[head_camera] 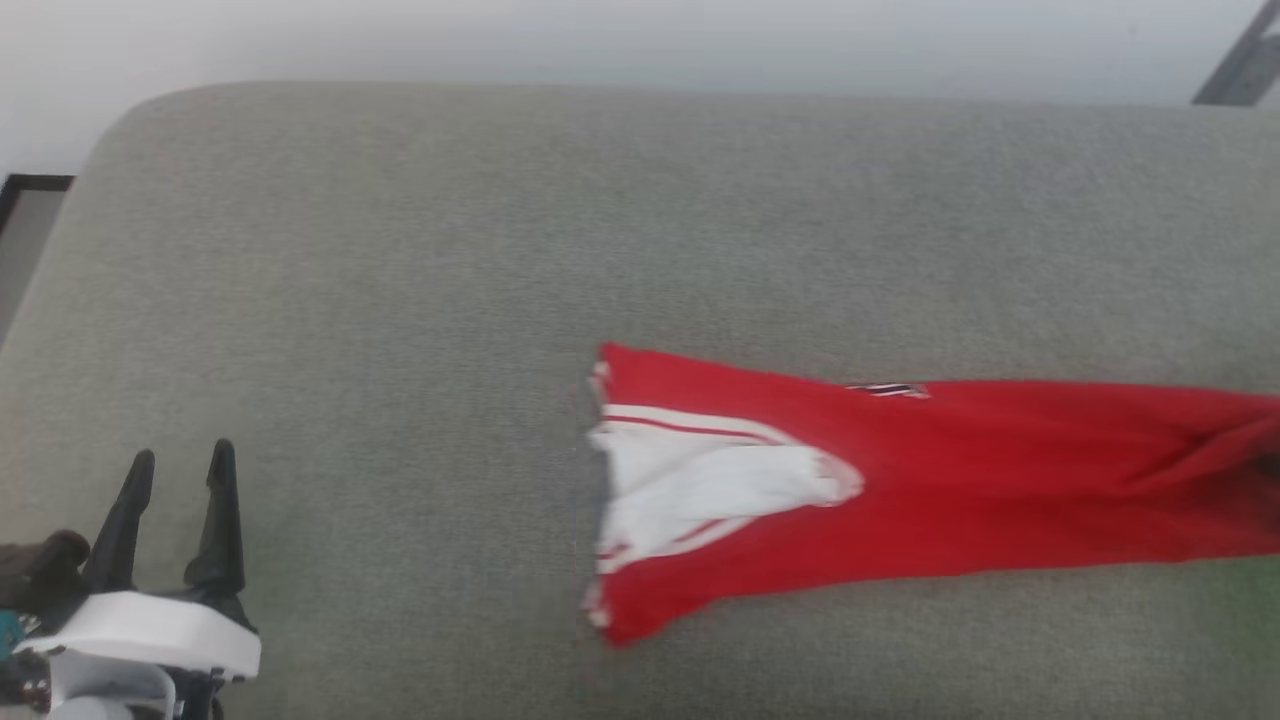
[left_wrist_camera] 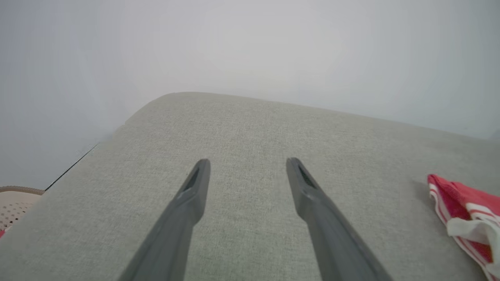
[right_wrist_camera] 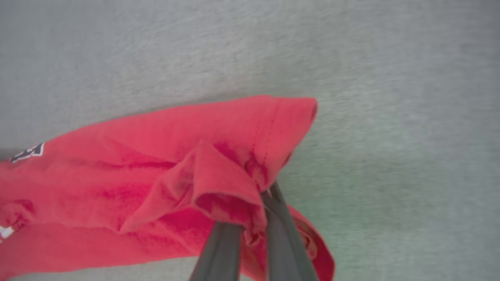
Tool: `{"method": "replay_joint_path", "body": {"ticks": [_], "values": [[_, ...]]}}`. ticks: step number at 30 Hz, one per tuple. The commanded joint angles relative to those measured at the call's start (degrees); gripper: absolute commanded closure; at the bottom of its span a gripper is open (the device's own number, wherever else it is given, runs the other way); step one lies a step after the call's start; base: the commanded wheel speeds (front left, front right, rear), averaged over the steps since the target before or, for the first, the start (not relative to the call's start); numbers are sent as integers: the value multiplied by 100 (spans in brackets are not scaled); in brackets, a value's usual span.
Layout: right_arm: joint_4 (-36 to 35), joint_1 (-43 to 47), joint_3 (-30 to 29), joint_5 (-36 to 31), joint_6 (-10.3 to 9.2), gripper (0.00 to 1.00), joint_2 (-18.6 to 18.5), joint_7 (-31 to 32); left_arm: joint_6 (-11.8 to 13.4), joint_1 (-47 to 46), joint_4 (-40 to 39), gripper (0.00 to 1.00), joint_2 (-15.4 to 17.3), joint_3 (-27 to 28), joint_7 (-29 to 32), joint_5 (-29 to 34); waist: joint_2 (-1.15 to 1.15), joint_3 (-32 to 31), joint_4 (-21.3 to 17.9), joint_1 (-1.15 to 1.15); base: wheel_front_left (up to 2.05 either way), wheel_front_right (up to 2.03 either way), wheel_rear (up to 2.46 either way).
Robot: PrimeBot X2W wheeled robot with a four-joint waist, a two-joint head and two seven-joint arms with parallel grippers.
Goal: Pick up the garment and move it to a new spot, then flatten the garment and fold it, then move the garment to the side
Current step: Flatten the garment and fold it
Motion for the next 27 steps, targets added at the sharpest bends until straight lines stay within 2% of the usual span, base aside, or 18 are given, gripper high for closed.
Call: {"method": "replay_joint_path", "body": {"ticks": [1, 5, 10, 14, 22, 27], "values": [[51, -62, -56, -36, -2, 100, -39, -40, -39, -115, 6, 0, -44, 27, -23, 39, 0, 42, -59, 0, 0, 0, 0], [488, -342, -345, -297, -1, 100, -237, -248, -139, -227, 105, 0, -139, 82, -23, 174, 0, 130, -218, 0, 0, 0, 0], [518, -392, -221, -288, -1, 100, -329, -329, -229, -330, 190, 0, -199, 116, -24, 290, 0, 162, -308, 0, 0, 0, 0], [-45, -215, 134, -29, -1, 100, -217, -267, -283, -355, 246, 0, -232, 176, -24, 302, 0, 127, -364, 0, 0, 0, 0], [-1873, 190, 1097, 557, -1, 100, 73, 45, -335, -335, 329, 0, -317, 230, -24, 332, 0, 80, -408, 0, 0, 0, 0], [-2497, 99, 1815, 592, 0, 100, 374, 209, -388, -452, 366, 0, -355, 125, -24, 370, 0, 56, -256, 0, 0, 0, 0]]}}
